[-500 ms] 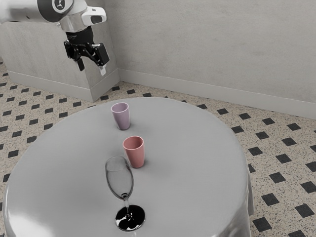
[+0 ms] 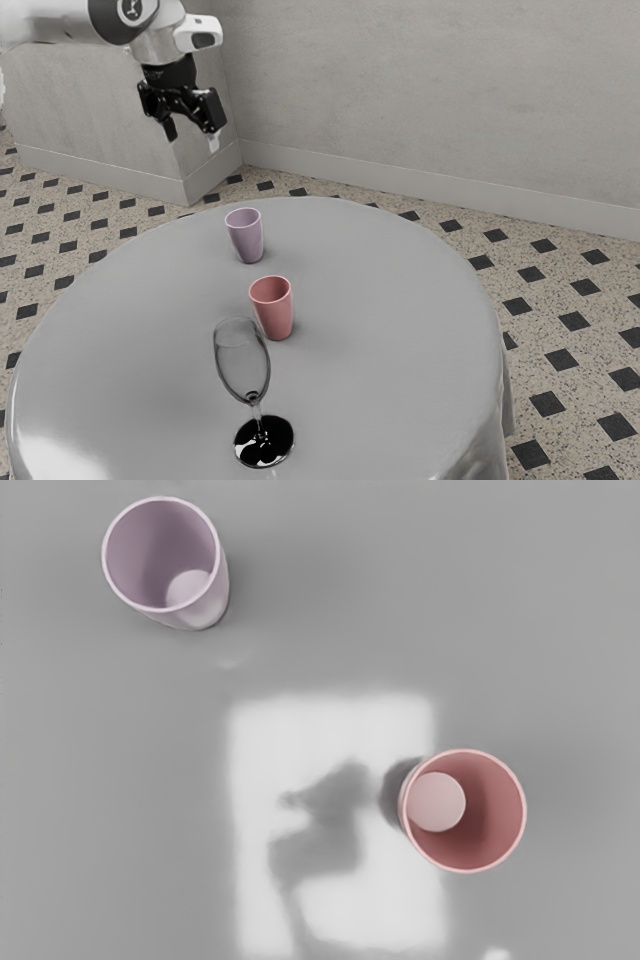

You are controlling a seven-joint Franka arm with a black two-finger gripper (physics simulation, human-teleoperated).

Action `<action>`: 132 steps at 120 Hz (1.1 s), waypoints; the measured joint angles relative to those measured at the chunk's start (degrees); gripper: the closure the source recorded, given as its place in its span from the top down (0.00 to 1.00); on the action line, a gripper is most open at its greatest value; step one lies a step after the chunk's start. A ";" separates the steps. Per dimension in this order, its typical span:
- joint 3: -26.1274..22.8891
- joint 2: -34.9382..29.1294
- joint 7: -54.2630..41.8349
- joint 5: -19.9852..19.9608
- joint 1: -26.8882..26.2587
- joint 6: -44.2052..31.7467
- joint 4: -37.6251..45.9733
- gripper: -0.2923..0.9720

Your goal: Place the left cup onto the right cup

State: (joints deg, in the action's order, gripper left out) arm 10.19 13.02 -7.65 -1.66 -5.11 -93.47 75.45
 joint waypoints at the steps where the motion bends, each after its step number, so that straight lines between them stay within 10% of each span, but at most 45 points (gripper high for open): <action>1: 0.04 0.64 -0.02 0.00 0.00 0.08 -0.83 0.77; 57: 0.74 30.51 -1.76 -2.66 5.04 -2.97 -27.02 0.77; 132: -1.42 42.54 -3.16 -6.86 7.92 -17.92 -27.78 0.77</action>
State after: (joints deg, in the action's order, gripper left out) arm 8.77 55.56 -10.80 -8.52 2.81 -111.39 47.67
